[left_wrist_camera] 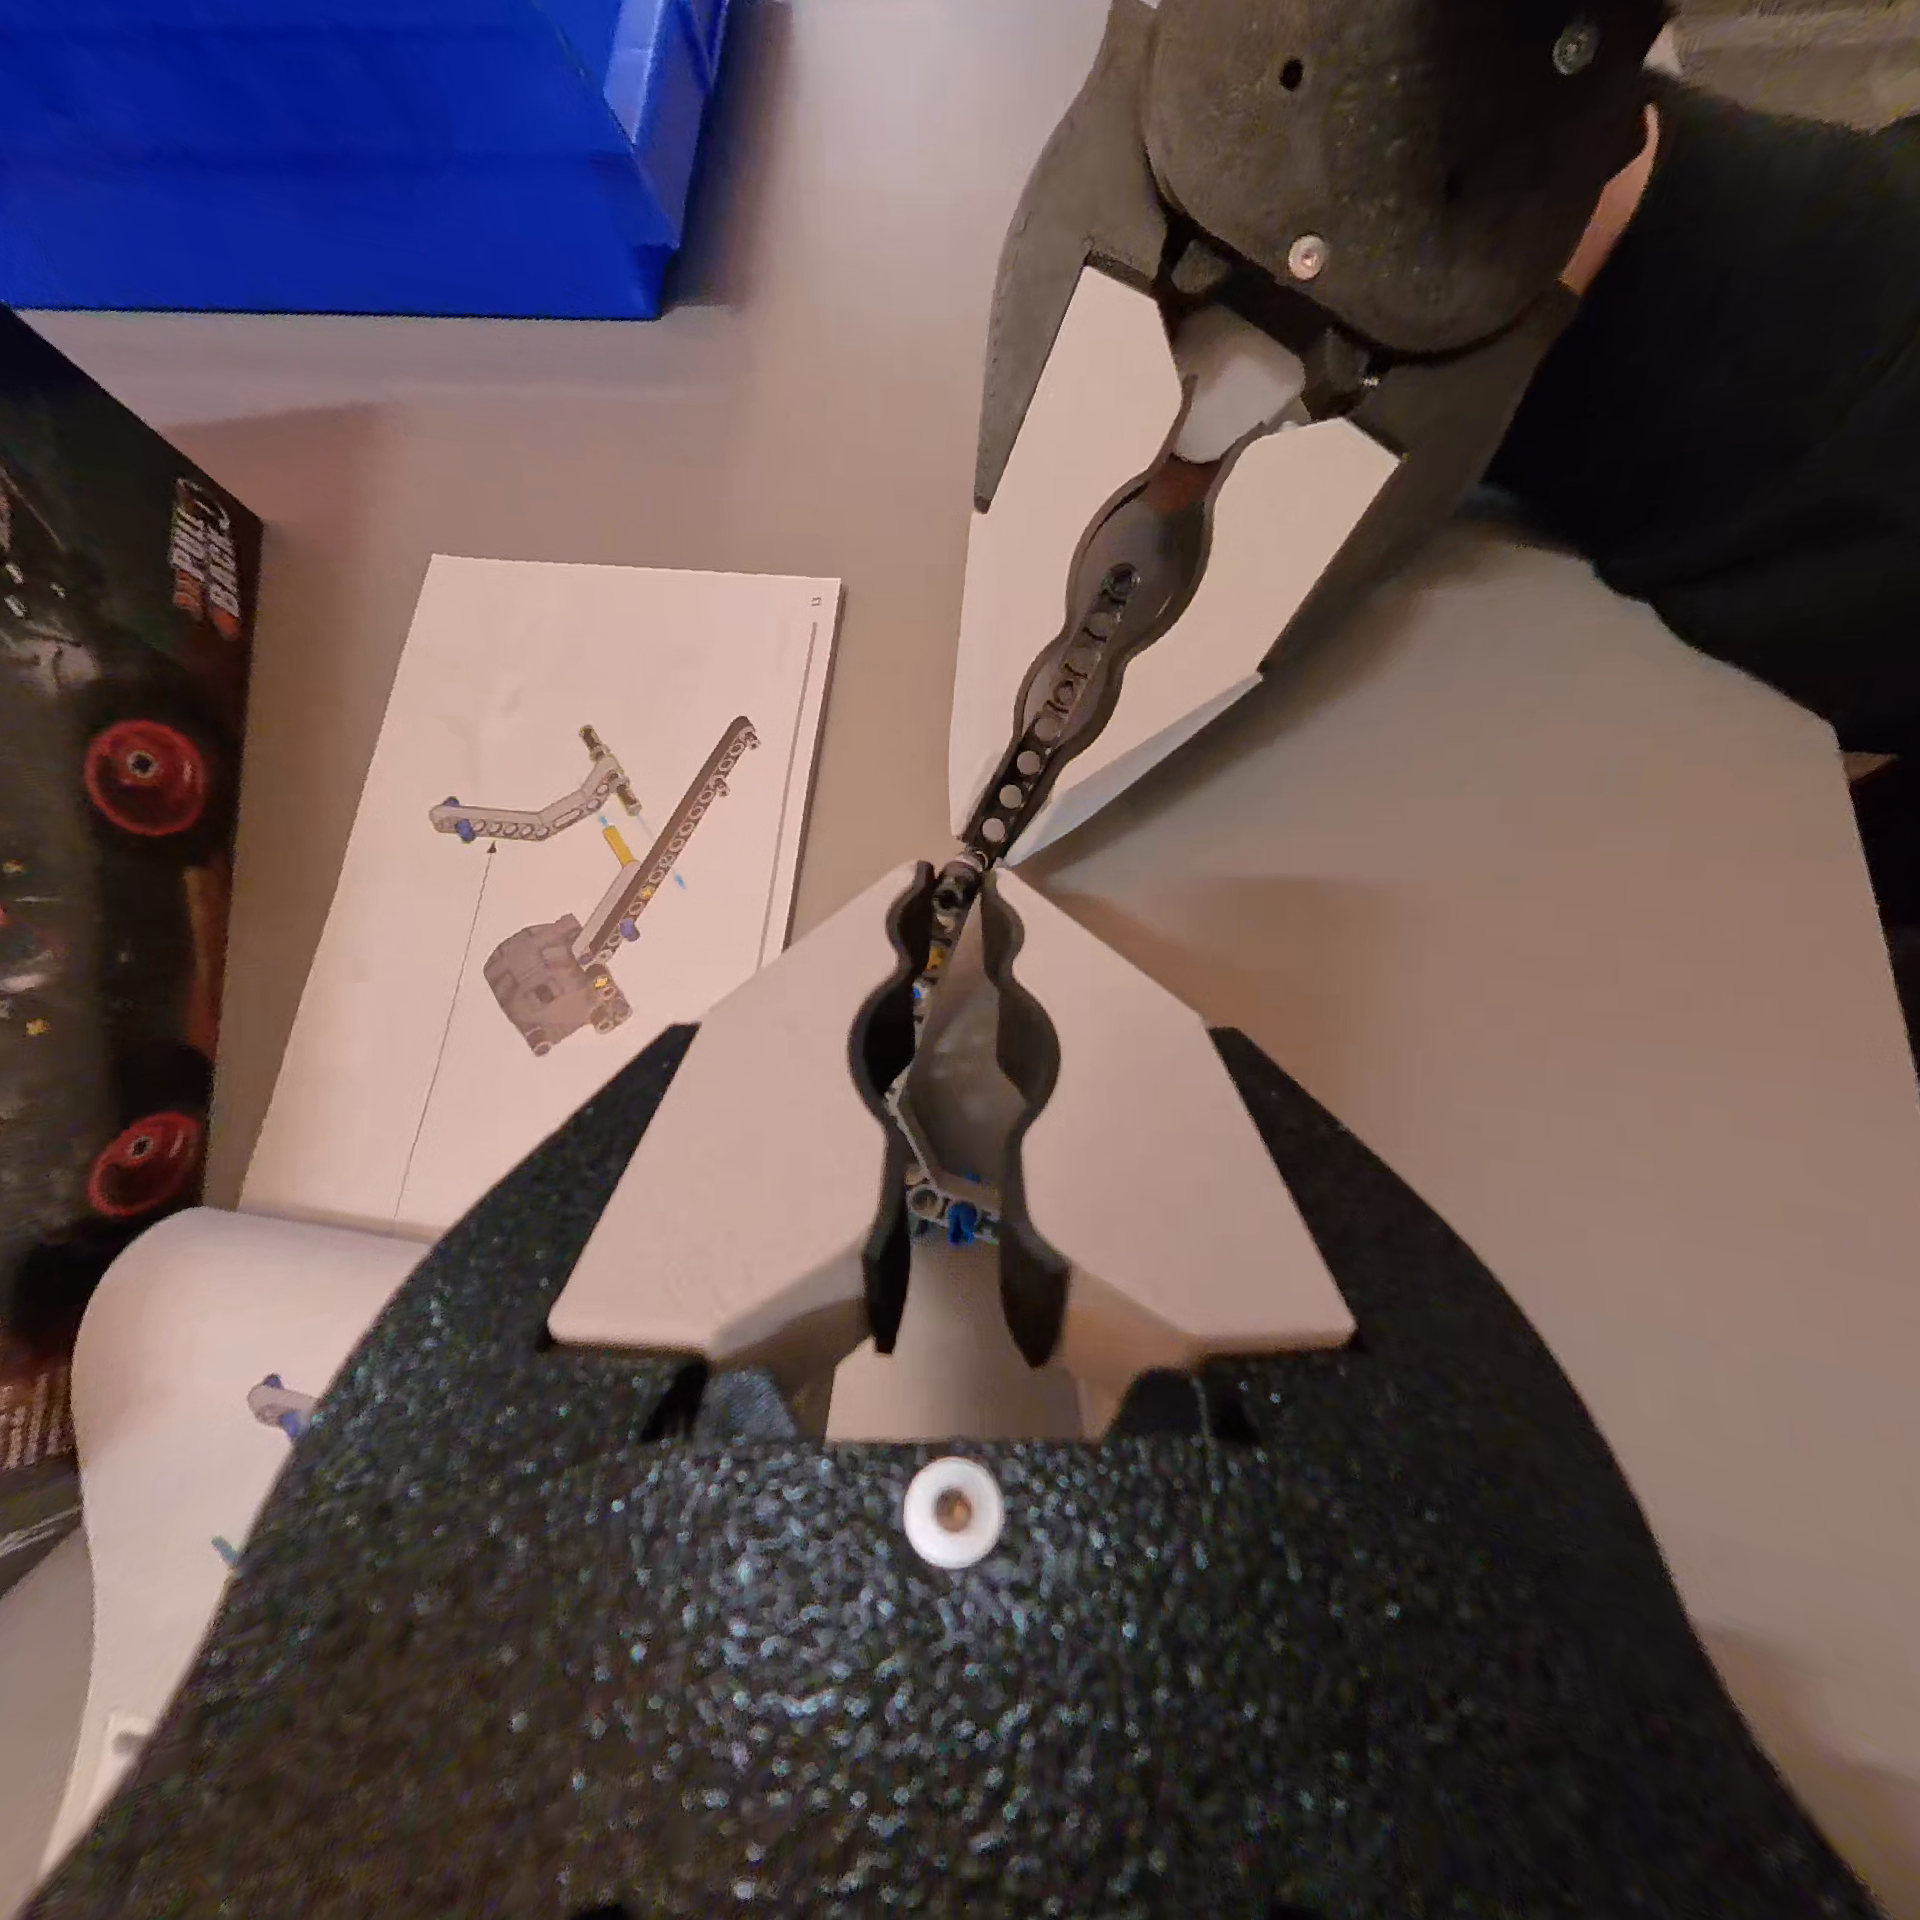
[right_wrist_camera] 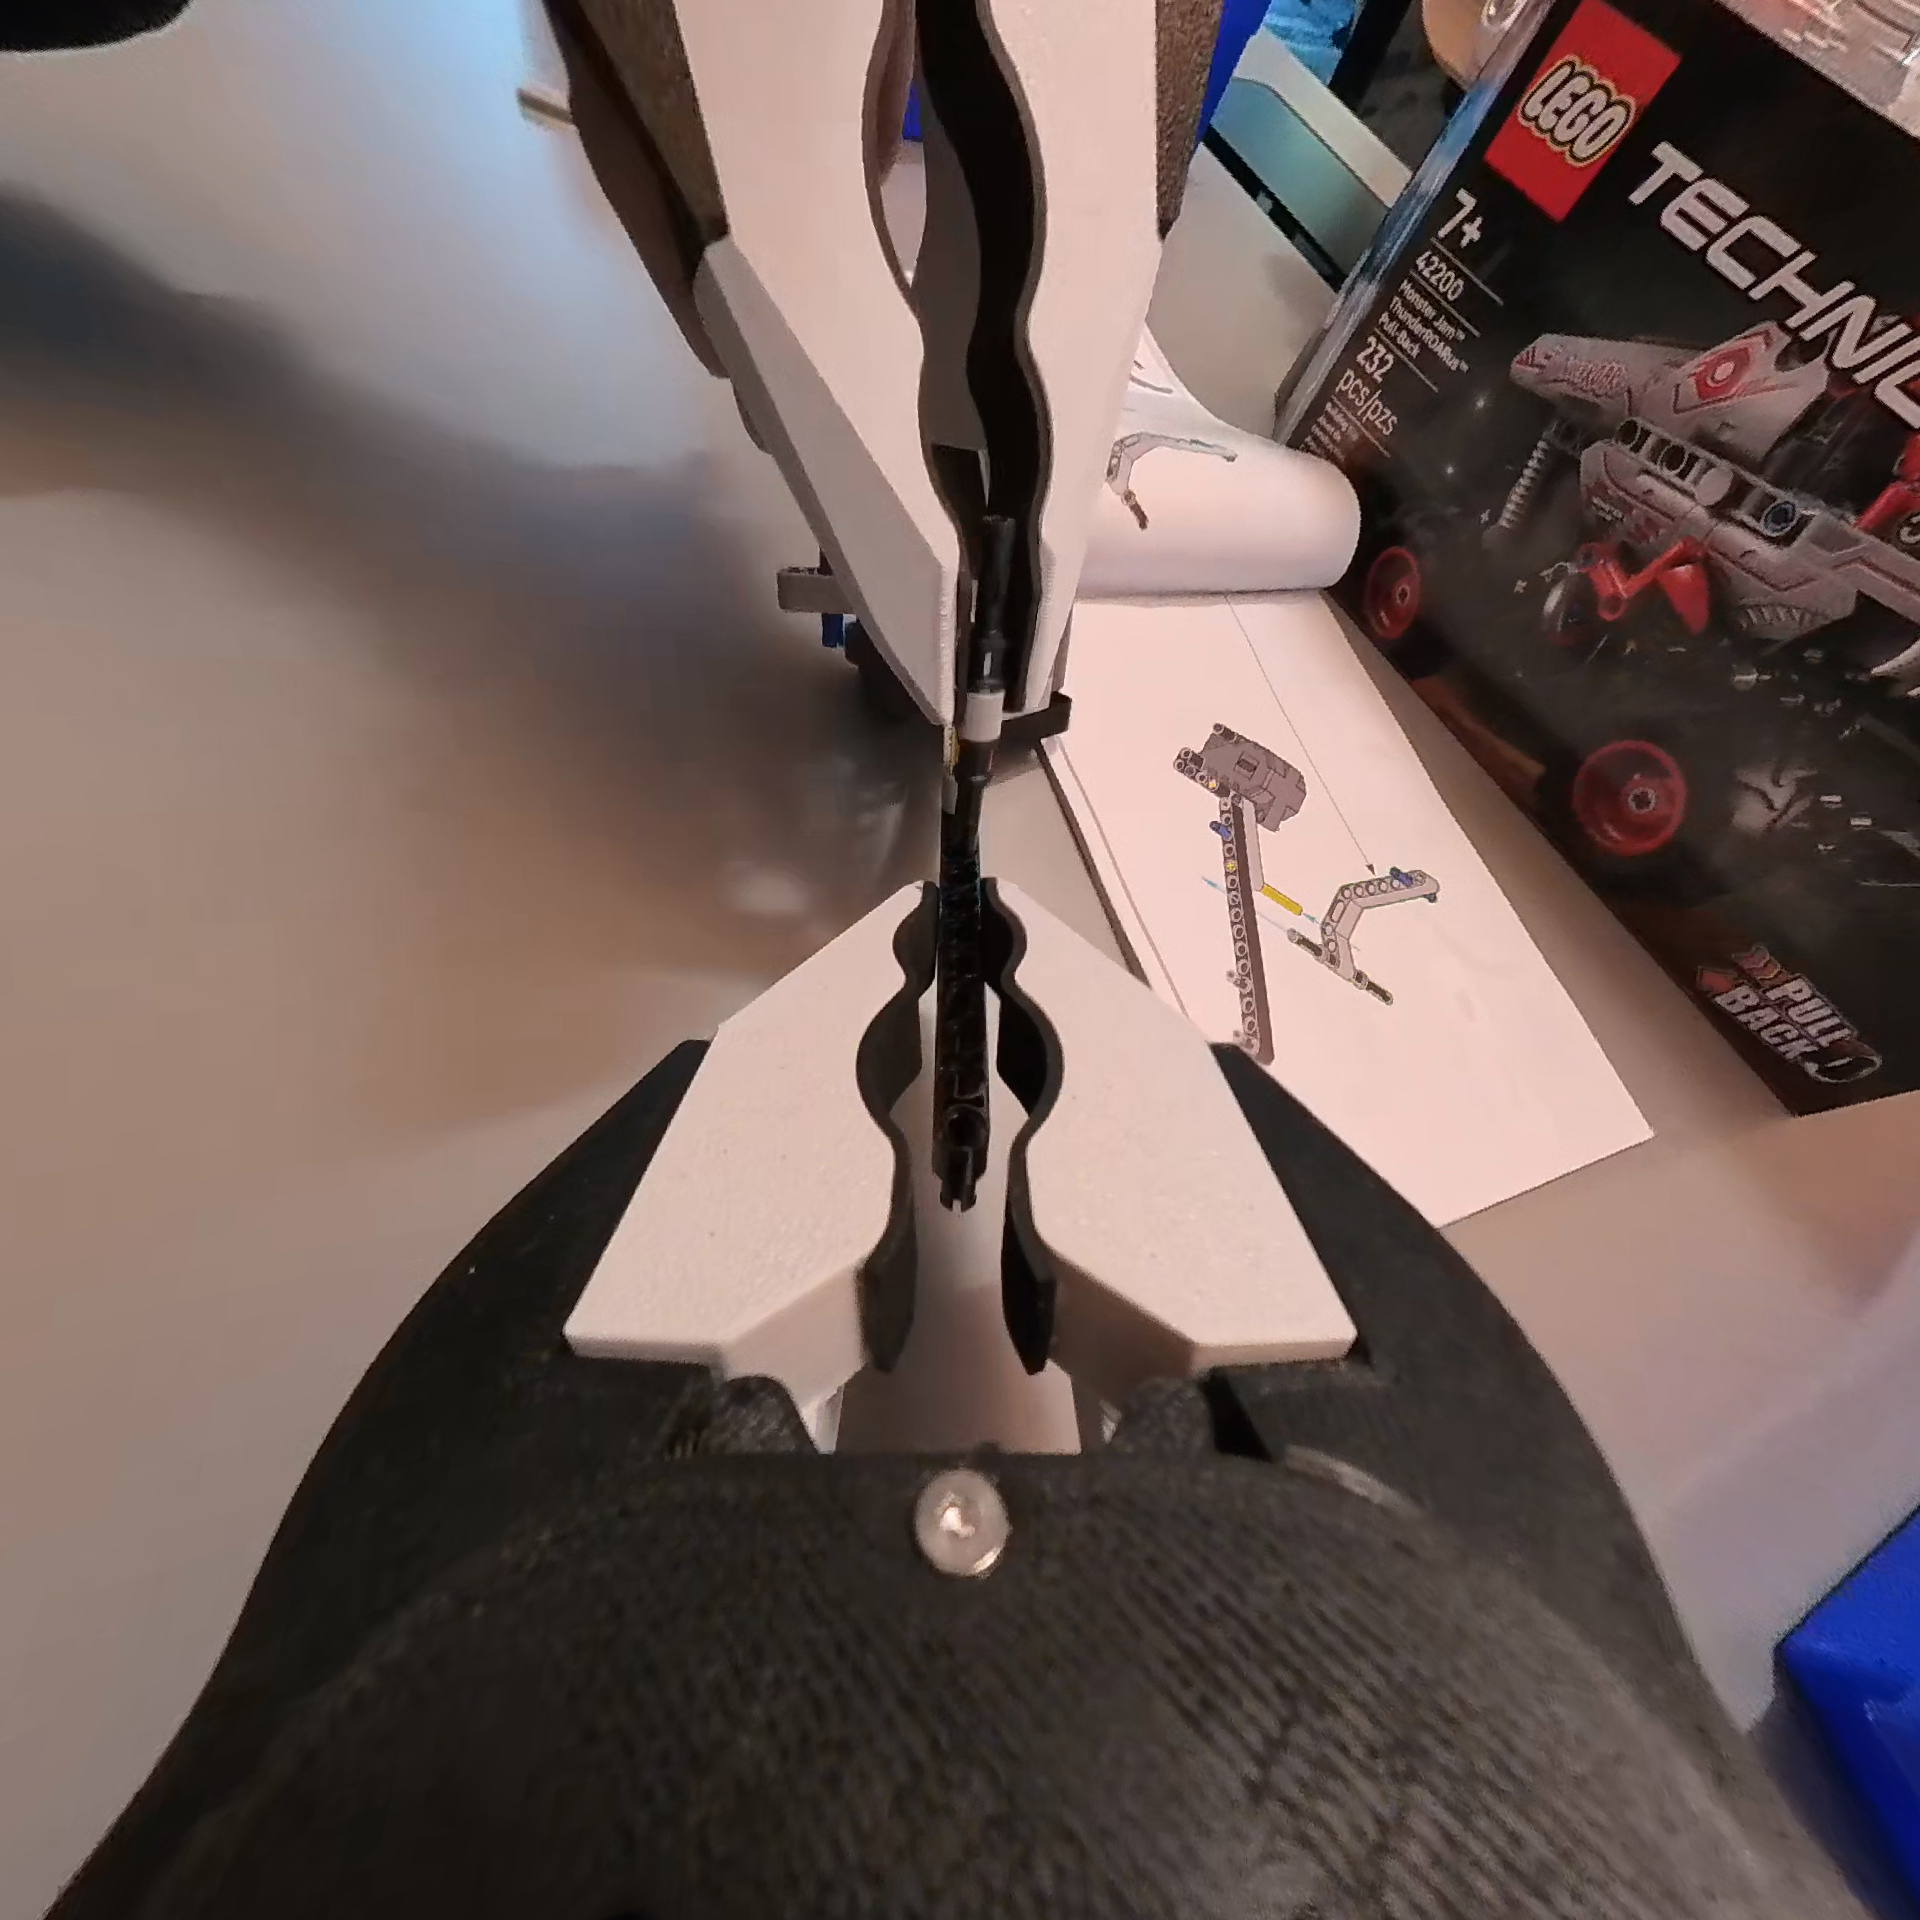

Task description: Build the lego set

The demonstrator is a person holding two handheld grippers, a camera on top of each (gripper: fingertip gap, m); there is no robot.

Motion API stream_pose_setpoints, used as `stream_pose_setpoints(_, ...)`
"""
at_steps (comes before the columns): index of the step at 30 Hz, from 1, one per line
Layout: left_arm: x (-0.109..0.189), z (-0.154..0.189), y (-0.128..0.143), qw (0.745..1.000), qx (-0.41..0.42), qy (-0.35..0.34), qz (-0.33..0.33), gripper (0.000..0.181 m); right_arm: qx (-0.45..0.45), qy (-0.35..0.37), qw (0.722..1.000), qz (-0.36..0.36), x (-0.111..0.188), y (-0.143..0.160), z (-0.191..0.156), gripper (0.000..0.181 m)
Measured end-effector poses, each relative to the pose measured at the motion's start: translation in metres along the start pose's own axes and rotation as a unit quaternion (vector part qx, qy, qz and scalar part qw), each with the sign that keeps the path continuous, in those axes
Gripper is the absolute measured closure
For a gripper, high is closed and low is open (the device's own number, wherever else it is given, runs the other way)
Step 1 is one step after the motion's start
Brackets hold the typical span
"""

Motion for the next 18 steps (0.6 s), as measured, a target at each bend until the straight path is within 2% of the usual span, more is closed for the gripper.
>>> stream_pose_setpoints(9,0.0019,-0.0061,-0.0008,0.997,0.039,0.059,0.028,0.175,-0.027,-0.003,1.000,0.009,-0.0011,-0.0025,0.0024,0.177)
stream_pose_setpoints(18,0.0097,-0.0095,-0.0013,0.993,0.033,0.092,0.064,0.175,-0.057,-0.008,0.998,0.027,-0.0001,-0.0107,0.0044,0.177)
Point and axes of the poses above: each gripper's, where its closed fingertips meet, x back along the fingers, y out of its underside, z = x × y across the jaws, the point moved 2 cm from there along x, back along the fingers, and after that the axes turned 6 degrees about y, right-handed, at the moved point
